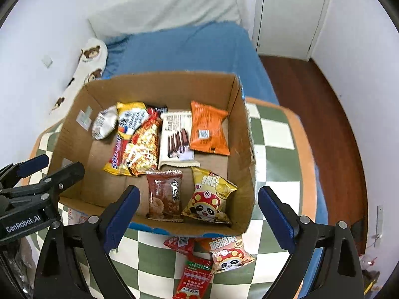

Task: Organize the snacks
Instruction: 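Grasp the clear bread bag with left tool while right tool grasps the red stick packet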

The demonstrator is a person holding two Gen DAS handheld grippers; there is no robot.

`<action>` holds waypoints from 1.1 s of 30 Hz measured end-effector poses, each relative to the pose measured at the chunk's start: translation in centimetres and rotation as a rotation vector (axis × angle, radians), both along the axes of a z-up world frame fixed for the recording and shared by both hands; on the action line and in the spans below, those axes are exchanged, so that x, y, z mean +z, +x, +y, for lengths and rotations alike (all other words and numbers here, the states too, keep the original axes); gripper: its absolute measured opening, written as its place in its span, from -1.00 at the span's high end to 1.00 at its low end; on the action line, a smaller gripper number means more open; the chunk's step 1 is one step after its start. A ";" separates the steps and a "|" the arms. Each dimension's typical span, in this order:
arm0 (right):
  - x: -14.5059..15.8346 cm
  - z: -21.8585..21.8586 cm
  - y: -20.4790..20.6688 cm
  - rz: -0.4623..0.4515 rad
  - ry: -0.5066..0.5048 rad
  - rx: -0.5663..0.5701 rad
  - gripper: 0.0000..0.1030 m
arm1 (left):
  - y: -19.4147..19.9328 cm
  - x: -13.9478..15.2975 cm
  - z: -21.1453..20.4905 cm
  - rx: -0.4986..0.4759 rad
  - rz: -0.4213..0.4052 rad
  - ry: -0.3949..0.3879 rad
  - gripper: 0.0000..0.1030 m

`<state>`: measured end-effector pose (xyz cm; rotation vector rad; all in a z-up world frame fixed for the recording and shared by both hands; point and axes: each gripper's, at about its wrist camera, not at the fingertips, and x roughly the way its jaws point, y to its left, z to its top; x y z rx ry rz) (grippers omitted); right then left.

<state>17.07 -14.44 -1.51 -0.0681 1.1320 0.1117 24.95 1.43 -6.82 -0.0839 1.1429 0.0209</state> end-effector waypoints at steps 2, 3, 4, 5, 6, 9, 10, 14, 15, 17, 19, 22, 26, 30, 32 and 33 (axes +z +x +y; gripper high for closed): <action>1.0 0.0 -1.1 -0.029 0.008 -0.005 -0.89 | -1.0 0.6 -0.2 -0.005 -0.028 0.011 -0.78; 1.4 0.0 -1.5 -0.039 0.014 -0.007 -0.89 | -1.5 0.9 -0.3 -0.007 -0.041 0.016 -0.78; 1.9 0.0 -2.0 -0.051 0.020 -0.010 -0.89 | -1.9 1.3 -0.4 -0.007 -0.053 0.019 -0.78; 2.5 0.0 -2.6 -0.070 0.023 -0.012 -0.89 | -2.3 1.5 -0.4 -0.007 -0.062 0.019 -0.78; 2.7 0.1 -2.9 -0.079 0.024 -0.011 -0.89 | -2.7 1.7 -0.4 -0.006 -0.071 0.016 -0.78; 3.8 -0.1 -4.3 -0.095 0.054 -0.016 -0.89 | -4.0 2.5 -0.3 0.000 -0.099 0.007 -0.78; 3.9 -0.2 -4.9 -0.093 0.066 -0.019 -0.89 | -4.4 2.7 -0.2 0.004 -0.102 -0.003 -0.78; 2.3 -0.6 -6.5 -0.020 0.121 -0.037 -0.89 | -5.9 2.0 0.1 0.022 -0.093 0.013 -0.78; 1.2 -0.9 -7.0 0.010 0.131 -0.048 -0.89 | -6.5 1.3 0.2 0.032 -0.095 0.044 -0.78; -1.8 -1.4 -7.9 0.087 0.151 -0.081 -0.89 | -7.4 -0.6 0.3 0.038 -0.073 0.086 -0.78; -5.0 -1.9 -8.8 0.157 0.166 -0.110 -0.89 | -8.5 -3.6 0.5 0.055 -0.021 0.121 -0.78; -11.1 -2.8 -10.7 0.278 0.164 -0.173 -0.89 | -10.0 -8.3 1.2 0.086 0.080 0.143 -0.78; -17.2 -3.5 -12.8 0.383 0.140 -0.235 -0.83 | -12.1 -12.7 2.3 0.117 0.172 0.163 -0.78; -20.9 -3.1 -14.1 0.448 0.137 -0.255 -0.50 | -13.7 -14.9 3.8 0.149 0.228 0.181 -0.78; -21.3 -2.2 -14.8 0.423 0.096 -0.235 -0.27 | -14.3 -15.1 5.1 0.168 0.240 0.181 -0.78; -21.2 -1.7 -15.1 0.413 0.086 -0.222 -0.20 | -14.4 -15.0 5.5 0.175 0.239 0.183 -0.78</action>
